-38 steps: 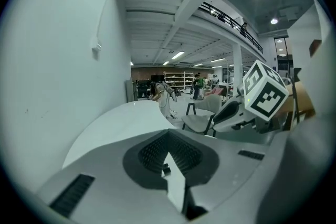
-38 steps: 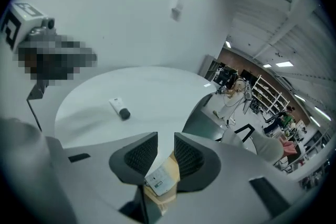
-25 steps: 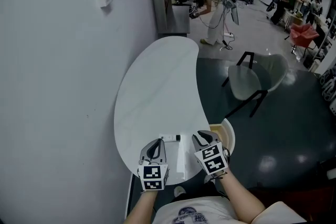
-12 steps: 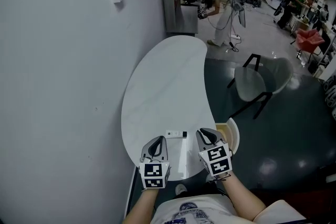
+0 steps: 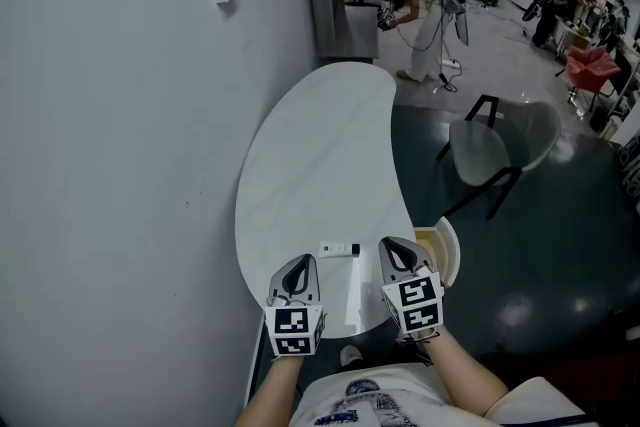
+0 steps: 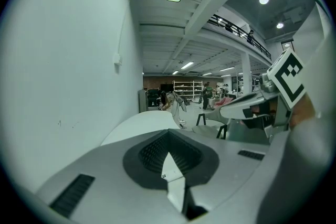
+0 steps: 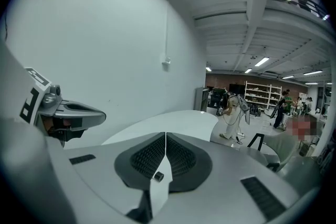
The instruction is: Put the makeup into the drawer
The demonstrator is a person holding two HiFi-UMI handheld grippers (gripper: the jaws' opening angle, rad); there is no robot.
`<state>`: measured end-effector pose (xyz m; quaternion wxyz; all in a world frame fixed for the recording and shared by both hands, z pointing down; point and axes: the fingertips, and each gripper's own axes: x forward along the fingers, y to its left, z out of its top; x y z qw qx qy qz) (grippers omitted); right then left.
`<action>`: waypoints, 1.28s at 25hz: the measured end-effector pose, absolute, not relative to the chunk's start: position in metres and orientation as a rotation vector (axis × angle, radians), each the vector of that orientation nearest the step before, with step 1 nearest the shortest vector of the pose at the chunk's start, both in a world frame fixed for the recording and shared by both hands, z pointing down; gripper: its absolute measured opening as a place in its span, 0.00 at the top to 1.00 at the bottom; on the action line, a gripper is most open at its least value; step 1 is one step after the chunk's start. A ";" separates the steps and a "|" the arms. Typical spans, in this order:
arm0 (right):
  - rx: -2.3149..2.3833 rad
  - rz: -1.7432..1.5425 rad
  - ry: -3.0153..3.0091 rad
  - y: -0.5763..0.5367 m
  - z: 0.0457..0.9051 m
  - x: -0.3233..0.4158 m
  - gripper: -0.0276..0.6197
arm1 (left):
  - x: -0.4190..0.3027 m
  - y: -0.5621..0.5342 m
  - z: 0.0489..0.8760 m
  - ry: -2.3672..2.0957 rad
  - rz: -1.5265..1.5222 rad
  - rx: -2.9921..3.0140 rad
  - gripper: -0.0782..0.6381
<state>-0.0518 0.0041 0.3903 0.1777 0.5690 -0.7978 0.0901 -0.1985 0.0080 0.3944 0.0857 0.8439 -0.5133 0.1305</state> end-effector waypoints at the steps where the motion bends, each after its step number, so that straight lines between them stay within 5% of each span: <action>1: 1.614 0.258 -2.257 0.003 0.390 -0.052 0.92 | -0.199 0.007 0.395 -1.529 0.390 2.515 0.83; 32: 1.571 0.283 -2.222 0.013 0.405 -0.059 0.92 | -0.204 0.013 0.402 -1.509 0.384 2.511 0.83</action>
